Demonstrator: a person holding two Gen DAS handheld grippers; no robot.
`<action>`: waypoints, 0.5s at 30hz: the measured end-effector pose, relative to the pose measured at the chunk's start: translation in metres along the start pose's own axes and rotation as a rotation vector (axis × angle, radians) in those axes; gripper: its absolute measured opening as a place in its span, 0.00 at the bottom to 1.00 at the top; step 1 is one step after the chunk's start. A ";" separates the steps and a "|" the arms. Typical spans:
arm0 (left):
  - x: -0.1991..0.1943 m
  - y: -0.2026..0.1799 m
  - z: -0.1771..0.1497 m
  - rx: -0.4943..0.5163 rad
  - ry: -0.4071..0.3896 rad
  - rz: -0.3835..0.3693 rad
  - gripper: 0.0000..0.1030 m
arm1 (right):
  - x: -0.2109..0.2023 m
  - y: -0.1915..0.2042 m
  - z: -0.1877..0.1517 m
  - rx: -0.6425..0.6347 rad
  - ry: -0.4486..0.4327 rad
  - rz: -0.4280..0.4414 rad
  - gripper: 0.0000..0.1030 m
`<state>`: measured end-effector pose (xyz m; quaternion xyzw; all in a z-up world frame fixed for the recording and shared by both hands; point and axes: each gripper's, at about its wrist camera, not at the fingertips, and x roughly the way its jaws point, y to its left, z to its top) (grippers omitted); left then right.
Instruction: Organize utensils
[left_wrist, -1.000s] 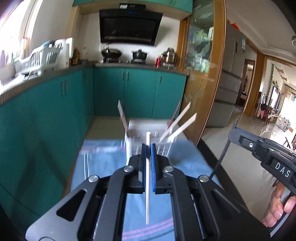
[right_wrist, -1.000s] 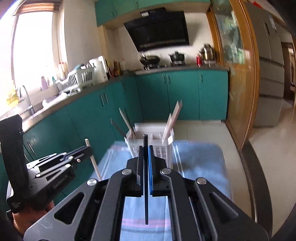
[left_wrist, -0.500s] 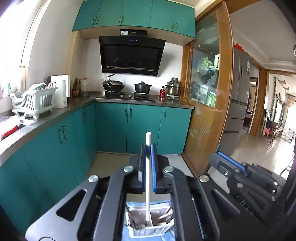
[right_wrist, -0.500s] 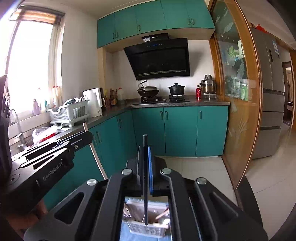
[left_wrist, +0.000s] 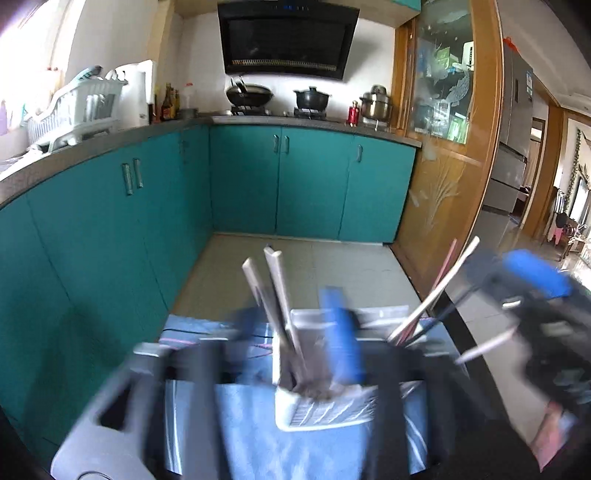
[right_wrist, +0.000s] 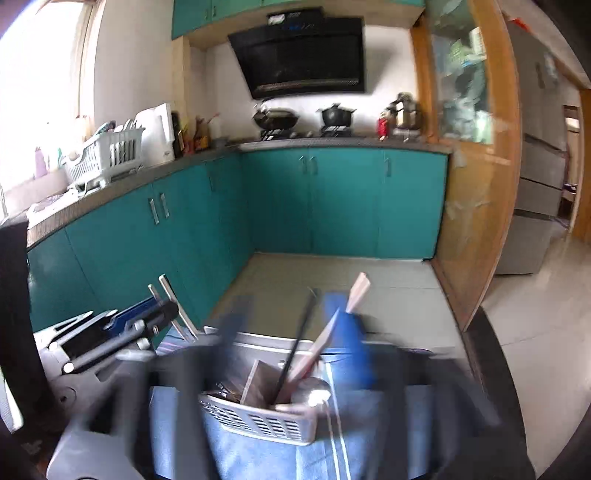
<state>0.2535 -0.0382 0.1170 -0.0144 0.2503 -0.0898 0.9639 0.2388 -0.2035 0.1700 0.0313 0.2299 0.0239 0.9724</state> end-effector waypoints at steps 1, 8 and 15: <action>-0.013 0.001 -0.008 0.007 -0.034 0.016 0.85 | -0.015 -0.003 -0.005 0.024 -0.044 -0.017 0.84; -0.100 0.004 -0.093 0.013 -0.020 0.032 0.96 | -0.096 -0.013 -0.088 0.020 -0.021 -0.045 0.97; -0.107 0.011 -0.161 -0.059 0.125 0.079 0.96 | -0.090 -0.022 -0.164 0.034 0.141 -0.131 0.97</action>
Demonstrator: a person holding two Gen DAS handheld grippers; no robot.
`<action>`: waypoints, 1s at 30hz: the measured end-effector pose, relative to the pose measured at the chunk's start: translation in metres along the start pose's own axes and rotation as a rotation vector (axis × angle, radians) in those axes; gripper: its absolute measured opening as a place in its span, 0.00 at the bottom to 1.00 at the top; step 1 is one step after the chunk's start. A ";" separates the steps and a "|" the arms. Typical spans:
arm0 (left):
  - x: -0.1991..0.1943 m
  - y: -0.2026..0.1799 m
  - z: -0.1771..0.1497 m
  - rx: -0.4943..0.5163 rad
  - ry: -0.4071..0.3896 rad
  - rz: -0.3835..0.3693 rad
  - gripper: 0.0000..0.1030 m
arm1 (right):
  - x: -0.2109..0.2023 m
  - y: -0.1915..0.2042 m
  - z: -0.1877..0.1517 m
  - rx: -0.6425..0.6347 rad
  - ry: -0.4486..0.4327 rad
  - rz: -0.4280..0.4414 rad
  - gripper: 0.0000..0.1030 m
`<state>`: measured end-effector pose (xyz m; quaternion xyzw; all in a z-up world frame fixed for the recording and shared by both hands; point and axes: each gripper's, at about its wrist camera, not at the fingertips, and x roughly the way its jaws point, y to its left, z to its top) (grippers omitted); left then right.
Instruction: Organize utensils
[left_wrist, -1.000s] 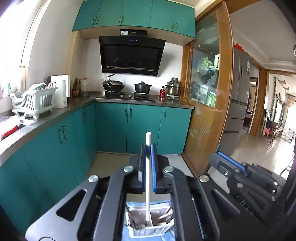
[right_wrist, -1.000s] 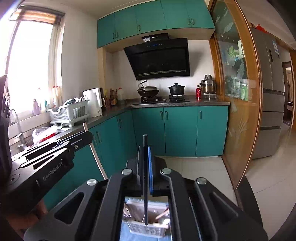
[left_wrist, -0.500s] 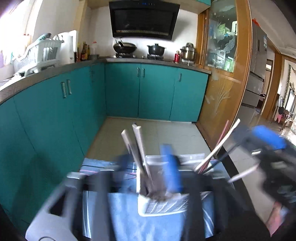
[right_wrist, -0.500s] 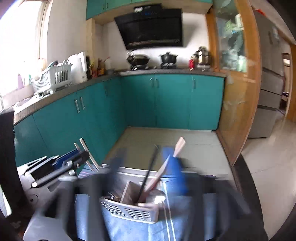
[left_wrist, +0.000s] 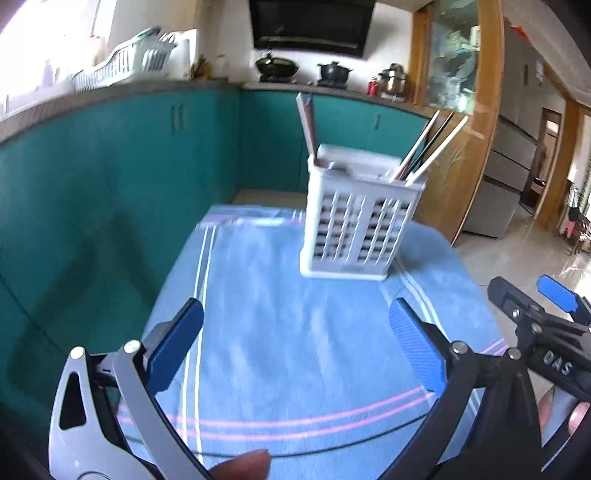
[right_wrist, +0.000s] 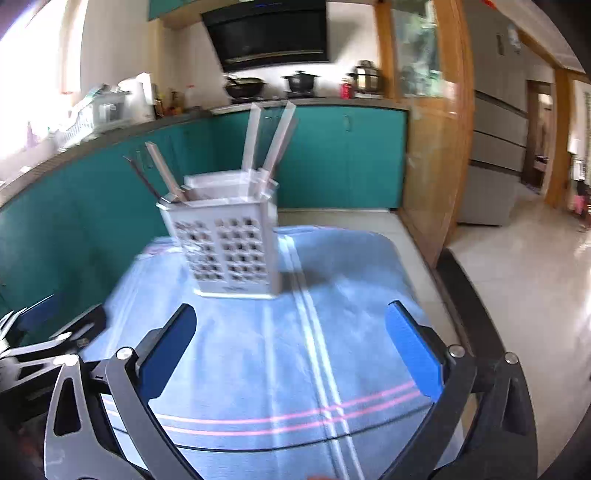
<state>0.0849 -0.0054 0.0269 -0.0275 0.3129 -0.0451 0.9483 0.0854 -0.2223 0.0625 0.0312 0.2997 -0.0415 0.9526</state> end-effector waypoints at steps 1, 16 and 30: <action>0.002 0.001 -0.005 -0.004 0.011 0.008 0.96 | 0.003 0.000 -0.003 -0.001 0.010 -0.017 0.97; 0.001 -0.021 -0.015 0.079 -0.011 -0.020 0.96 | -0.006 -0.017 -0.031 0.016 -0.002 -0.028 0.97; 0.004 -0.019 -0.014 0.084 -0.005 -0.028 0.96 | -0.003 -0.017 -0.033 0.015 0.004 -0.029 0.97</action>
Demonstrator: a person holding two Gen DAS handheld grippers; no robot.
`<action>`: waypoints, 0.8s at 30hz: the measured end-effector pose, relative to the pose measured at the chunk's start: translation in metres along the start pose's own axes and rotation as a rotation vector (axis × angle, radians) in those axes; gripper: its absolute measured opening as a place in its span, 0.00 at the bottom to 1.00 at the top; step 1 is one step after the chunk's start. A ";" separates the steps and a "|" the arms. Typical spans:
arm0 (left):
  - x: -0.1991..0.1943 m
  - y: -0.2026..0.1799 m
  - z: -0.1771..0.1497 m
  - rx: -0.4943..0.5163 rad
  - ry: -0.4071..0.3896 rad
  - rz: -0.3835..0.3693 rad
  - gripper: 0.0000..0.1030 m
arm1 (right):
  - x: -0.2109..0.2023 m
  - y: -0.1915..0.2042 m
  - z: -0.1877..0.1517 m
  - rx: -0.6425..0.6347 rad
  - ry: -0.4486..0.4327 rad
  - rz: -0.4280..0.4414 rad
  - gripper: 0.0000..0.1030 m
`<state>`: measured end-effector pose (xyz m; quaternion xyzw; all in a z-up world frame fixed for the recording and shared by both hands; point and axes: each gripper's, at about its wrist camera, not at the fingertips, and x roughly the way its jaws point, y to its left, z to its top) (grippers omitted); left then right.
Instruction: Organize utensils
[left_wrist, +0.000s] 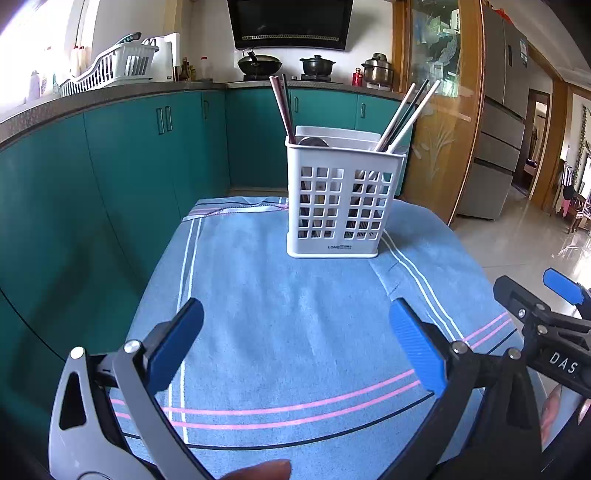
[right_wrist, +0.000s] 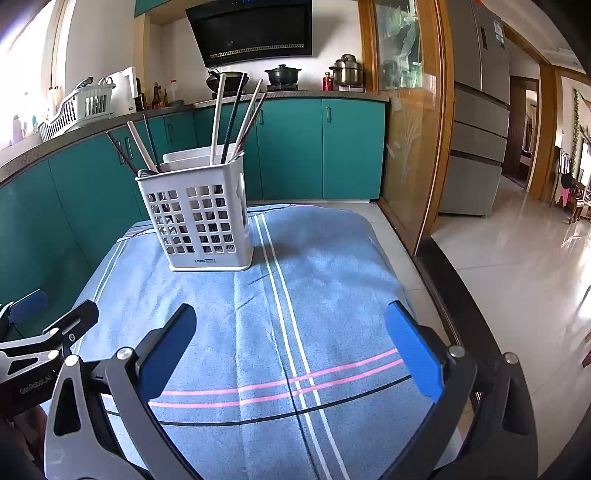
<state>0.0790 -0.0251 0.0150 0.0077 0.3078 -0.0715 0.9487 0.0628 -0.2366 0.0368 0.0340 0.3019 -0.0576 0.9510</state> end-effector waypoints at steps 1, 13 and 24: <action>0.000 0.000 0.000 0.000 -0.001 0.000 0.96 | 0.000 0.001 0.000 0.000 0.001 0.001 0.97; -0.001 0.001 -0.001 0.001 -0.012 -0.017 0.96 | 0.003 0.004 -0.002 -0.014 0.009 0.003 0.97; -0.001 0.001 -0.001 0.007 -0.010 -0.023 0.96 | 0.003 0.003 -0.003 -0.011 0.008 0.000 0.97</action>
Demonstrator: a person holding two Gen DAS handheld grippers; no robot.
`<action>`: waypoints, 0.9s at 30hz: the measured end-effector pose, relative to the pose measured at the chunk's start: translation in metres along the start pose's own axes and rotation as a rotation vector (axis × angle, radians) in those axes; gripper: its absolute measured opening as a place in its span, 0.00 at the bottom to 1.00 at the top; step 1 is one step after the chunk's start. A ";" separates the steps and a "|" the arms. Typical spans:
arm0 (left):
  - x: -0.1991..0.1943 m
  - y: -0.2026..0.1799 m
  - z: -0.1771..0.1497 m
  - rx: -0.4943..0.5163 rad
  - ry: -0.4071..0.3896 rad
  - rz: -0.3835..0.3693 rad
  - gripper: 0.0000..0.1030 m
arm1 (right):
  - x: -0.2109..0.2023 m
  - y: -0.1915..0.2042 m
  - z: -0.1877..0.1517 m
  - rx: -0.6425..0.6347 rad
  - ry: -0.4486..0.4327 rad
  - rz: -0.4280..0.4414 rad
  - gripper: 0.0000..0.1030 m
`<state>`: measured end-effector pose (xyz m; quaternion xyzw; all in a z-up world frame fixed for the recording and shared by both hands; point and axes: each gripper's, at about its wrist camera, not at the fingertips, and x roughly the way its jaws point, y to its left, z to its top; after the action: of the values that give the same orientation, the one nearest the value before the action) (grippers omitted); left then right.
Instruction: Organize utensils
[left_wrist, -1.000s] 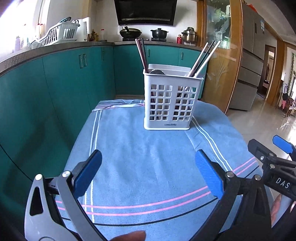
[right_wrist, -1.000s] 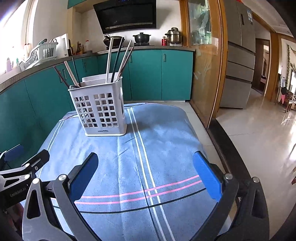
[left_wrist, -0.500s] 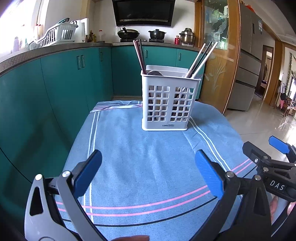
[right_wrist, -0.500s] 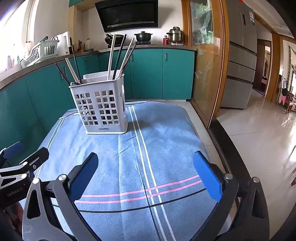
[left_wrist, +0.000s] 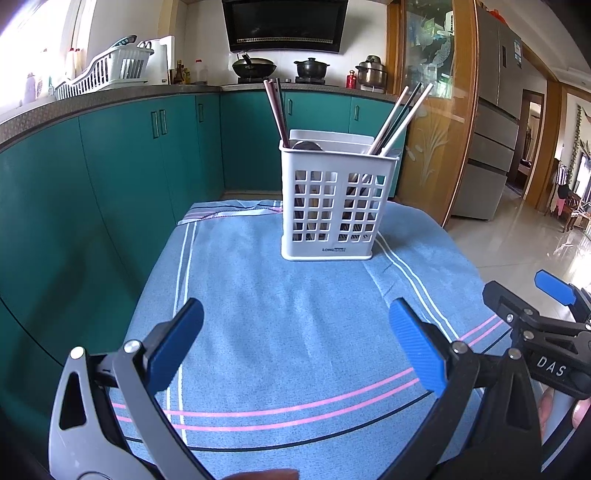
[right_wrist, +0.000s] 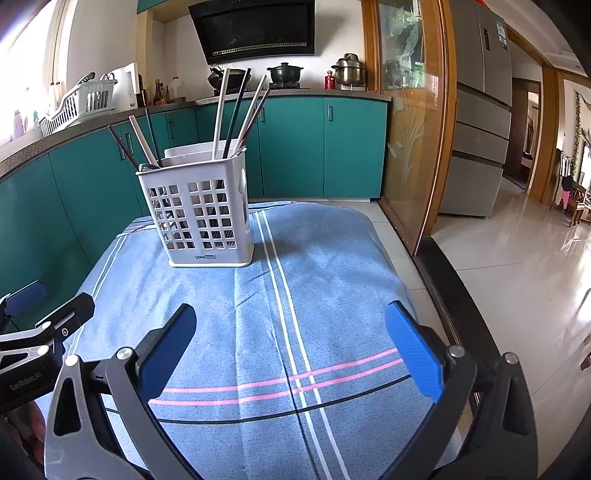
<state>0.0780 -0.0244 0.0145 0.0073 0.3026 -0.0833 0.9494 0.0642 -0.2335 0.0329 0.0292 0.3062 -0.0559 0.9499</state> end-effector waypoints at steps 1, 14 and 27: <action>0.000 0.000 0.000 0.001 0.000 0.000 0.96 | 0.000 0.000 0.000 0.000 -0.001 0.000 0.97; 0.001 0.002 0.000 -0.004 0.006 -0.007 0.96 | 0.001 0.000 -0.001 -0.003 0.001 -0.001 0.97; 0.003 0.004 0.000 -0.008 0.014 -0.008 0.96 | 0.002 0.000 -0.003 -0.006 0.004 -0.002 0.97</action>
<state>0.0811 -0.0209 0.0129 0.0029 0.3098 -0.0861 0.9469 0.0645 -0.2331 0.0294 0.0264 0.3083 -0.0558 0.9493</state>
